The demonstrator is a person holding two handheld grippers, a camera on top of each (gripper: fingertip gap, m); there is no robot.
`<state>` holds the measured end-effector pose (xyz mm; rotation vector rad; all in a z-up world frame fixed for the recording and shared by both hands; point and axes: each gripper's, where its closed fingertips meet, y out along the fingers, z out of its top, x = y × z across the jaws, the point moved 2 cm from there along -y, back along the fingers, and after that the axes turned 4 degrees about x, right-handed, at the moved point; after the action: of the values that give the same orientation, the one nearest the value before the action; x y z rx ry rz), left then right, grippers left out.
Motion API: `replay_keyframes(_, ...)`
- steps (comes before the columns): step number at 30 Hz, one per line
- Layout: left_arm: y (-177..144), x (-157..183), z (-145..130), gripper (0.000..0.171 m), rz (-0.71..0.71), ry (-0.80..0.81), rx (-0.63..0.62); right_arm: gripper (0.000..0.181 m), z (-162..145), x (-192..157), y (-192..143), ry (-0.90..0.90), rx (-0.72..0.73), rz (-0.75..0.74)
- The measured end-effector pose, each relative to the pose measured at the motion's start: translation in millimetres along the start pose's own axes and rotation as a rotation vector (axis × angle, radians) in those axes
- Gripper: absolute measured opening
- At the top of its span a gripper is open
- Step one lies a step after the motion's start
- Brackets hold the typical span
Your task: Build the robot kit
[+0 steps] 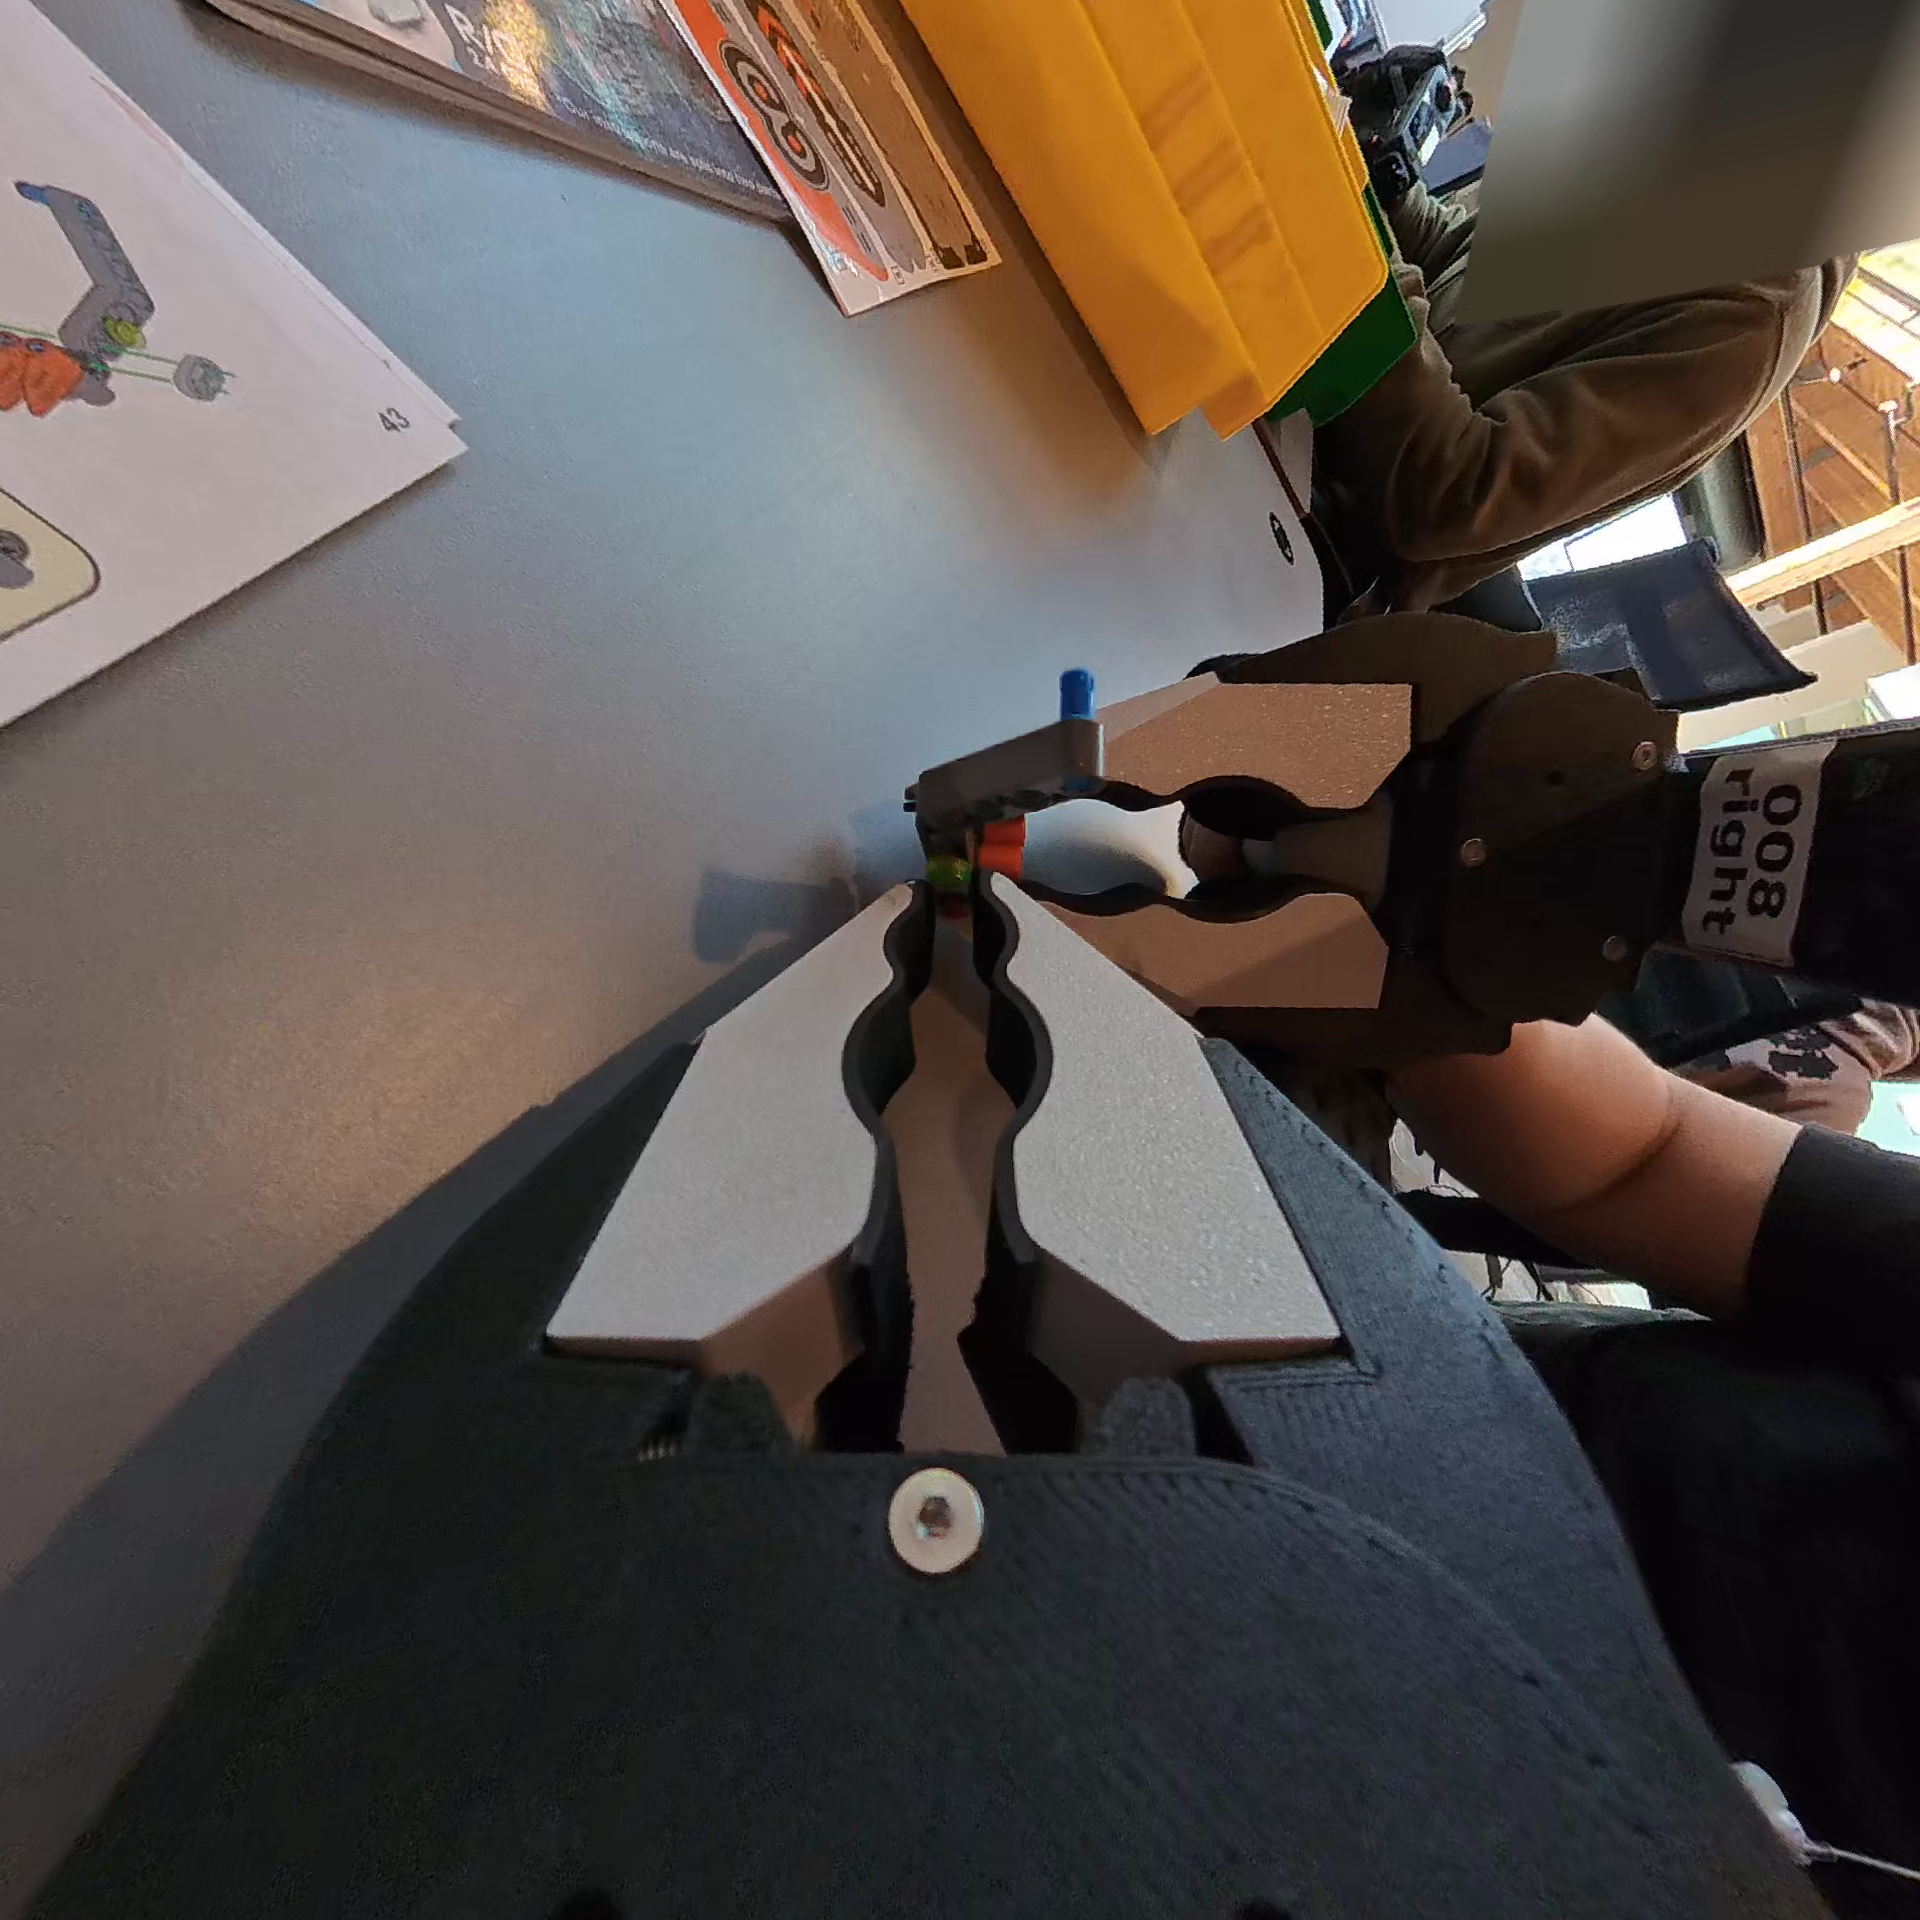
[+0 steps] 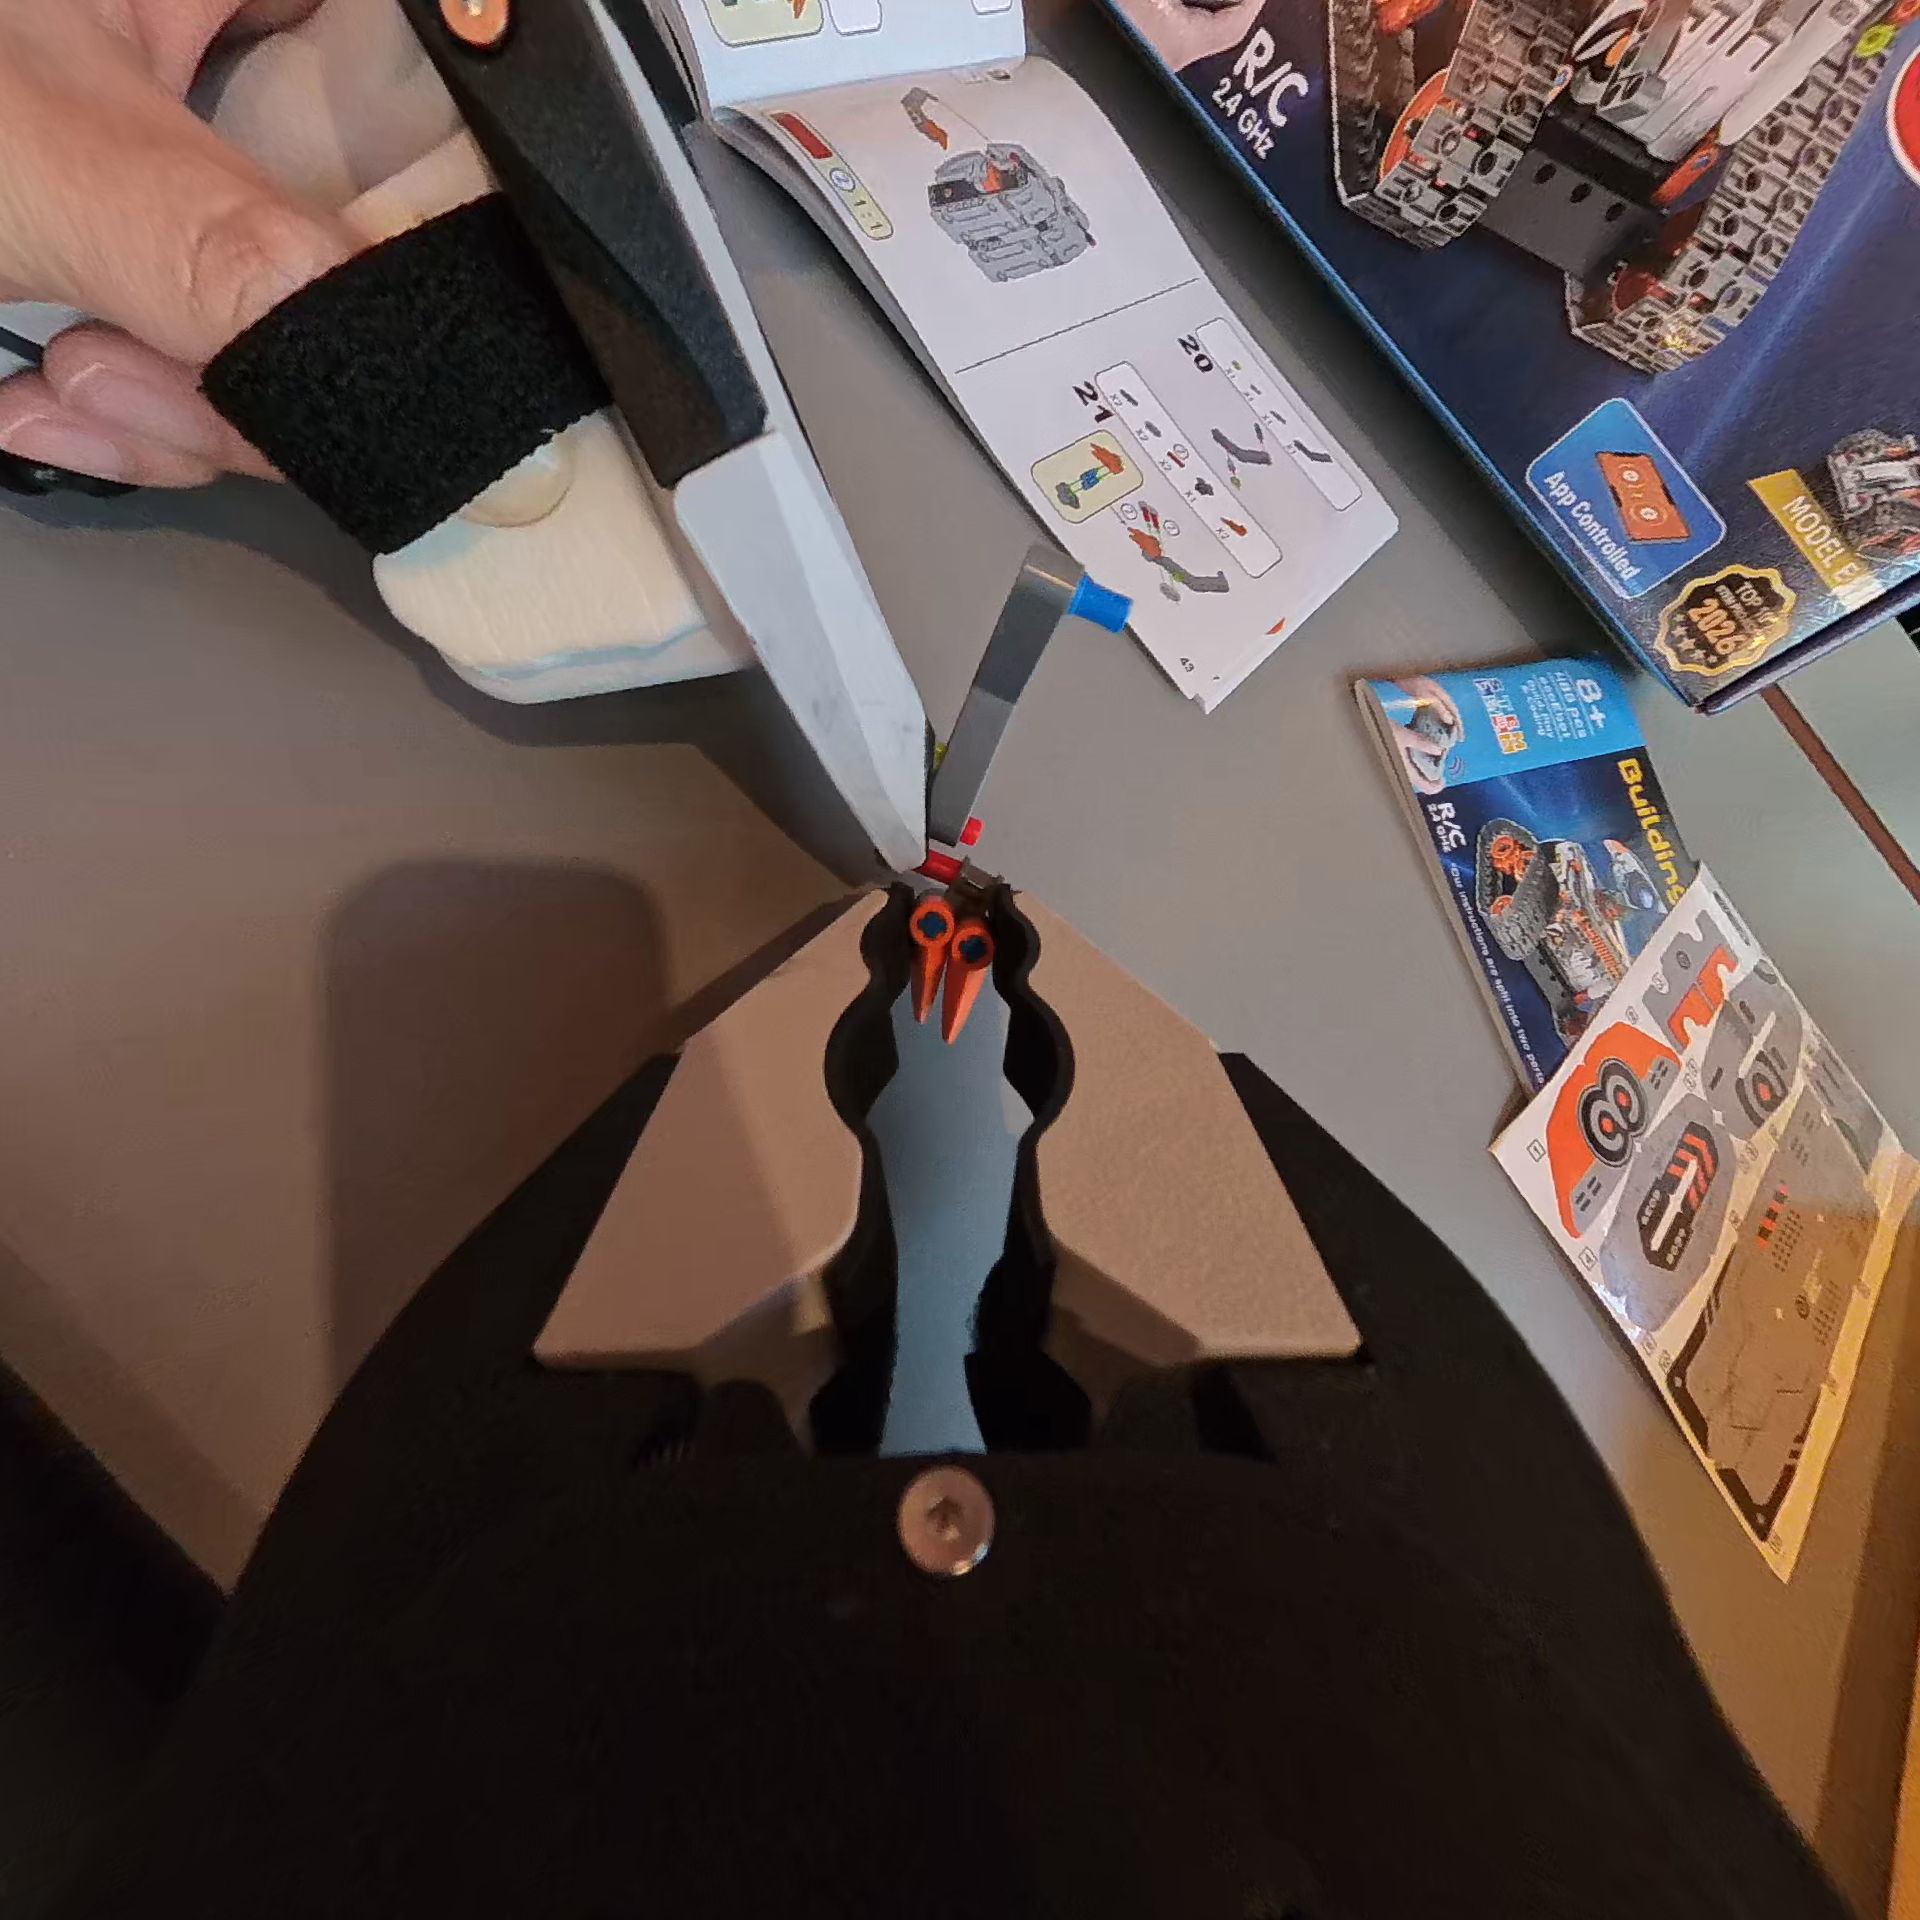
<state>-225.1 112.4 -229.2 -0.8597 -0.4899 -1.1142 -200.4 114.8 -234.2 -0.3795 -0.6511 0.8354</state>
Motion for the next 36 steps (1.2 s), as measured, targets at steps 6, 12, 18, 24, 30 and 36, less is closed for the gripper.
replay_keyframes(6,-0.7,0.3,-1.1,0.006,-0.026,-0.02,-0.01,0.014,0.2,-1.9,-1.4,-0.058,0.015,0.013)
replay_keyframes(12,-0.9,0.6,-3.4,0.006,-0.042,-0.031,-0.031,0.014,-1.0,-4.9,-3.3,-0.143,0.02,0.024)
replay_keyframes(18,-1.2,0.0,-2.8,0.006,-0.05,-0.05,-0.026,0.014,0.1,-5.6,-2.9,-0.124,0.03,0.039)
replay_keyframes(24,-1.0,-1.0,-2.5,0.006,-0.043,-0.054,-0.021,0.013,0.6,-6.3,-1.9,-0.074,0.023,0.046)
replay_keyframes(30,-1.2,-2.7,1.7,0.006,-0.032,-0.069,0.019,0.013,3.3,-2.2,1.0,0.029,-0.003,-0.003)
replay_keyframes(36,-1.8,-2.8,5.3,0.006,-0.044,-0.089,0.047,0.014,5.5,1.6,2.2,0.102,0.008,-0.009)
